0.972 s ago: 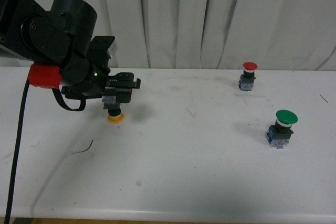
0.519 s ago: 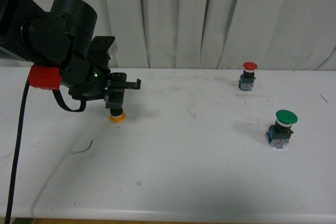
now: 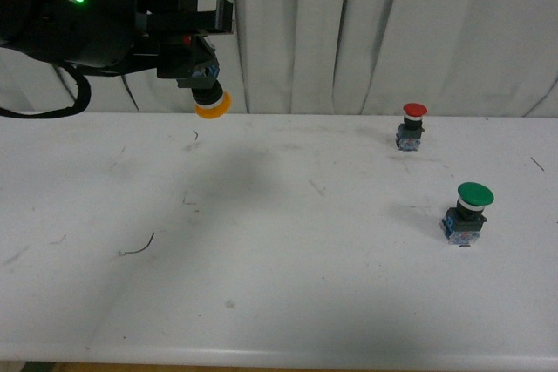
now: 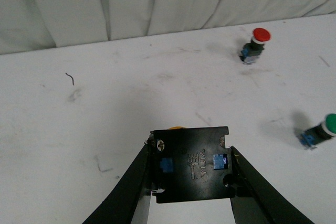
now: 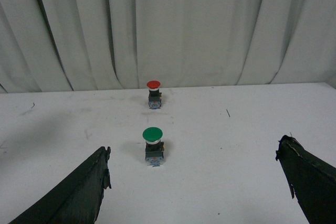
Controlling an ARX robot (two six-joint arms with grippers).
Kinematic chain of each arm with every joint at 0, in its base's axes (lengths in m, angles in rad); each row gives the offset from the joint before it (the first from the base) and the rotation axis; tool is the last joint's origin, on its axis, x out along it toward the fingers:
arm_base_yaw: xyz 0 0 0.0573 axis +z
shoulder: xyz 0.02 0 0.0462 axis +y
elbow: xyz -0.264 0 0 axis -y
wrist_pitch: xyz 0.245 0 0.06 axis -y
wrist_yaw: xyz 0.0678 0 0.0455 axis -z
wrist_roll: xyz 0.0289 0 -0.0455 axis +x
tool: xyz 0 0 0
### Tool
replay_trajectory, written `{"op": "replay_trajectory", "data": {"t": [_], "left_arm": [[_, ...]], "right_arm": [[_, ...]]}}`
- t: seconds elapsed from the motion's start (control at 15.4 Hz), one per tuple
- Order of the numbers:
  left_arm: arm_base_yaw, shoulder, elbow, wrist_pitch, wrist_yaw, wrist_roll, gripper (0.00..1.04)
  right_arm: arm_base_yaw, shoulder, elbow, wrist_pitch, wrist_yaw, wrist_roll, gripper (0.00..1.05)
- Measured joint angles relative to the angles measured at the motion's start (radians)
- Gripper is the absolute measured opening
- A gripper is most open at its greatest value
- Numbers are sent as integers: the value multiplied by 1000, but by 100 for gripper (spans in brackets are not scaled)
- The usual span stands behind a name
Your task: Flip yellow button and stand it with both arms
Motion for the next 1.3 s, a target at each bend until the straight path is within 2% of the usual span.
{"op": "replay_trajectory", "data": {"t": [0.19, 0.39, 0.45, 0.52, 0.65, 0.78, 1.04, 1.3], "left_arm": [[-69, -194, -198, 63, 21, -64, 35], [-84, -263, -316, 201, 125, -204, 35], [-71, -262, -349, 268, 182, -281, 35], [-55, -257, -393, 417, 282, -404, 35], [-50, -206, -418, 666, 364, -602, 35], [-56, -141, -433, 833, 378, -763, 35], [-93, -57, -453, 1062, 358, -977, 35], [-142, -24, -454, 1062, 355, -1011, 35]], "right_arm": [[0, 0, 0, 0, 0, 0, 98], [0, 0, 0, 0, 0, 0, 98], [0, 0, 0, 0, 0, 0, 98], [0, 0, 0, 0, 0, 0, 98], [0, 0, 0, 0, 0, 0, 98], [0, 0, 0, 0, 0, 0, 98], [0, 0, 0, 0, 0, 0, 98], [0, 0, 0, 0, 0, 0, 98]]}}
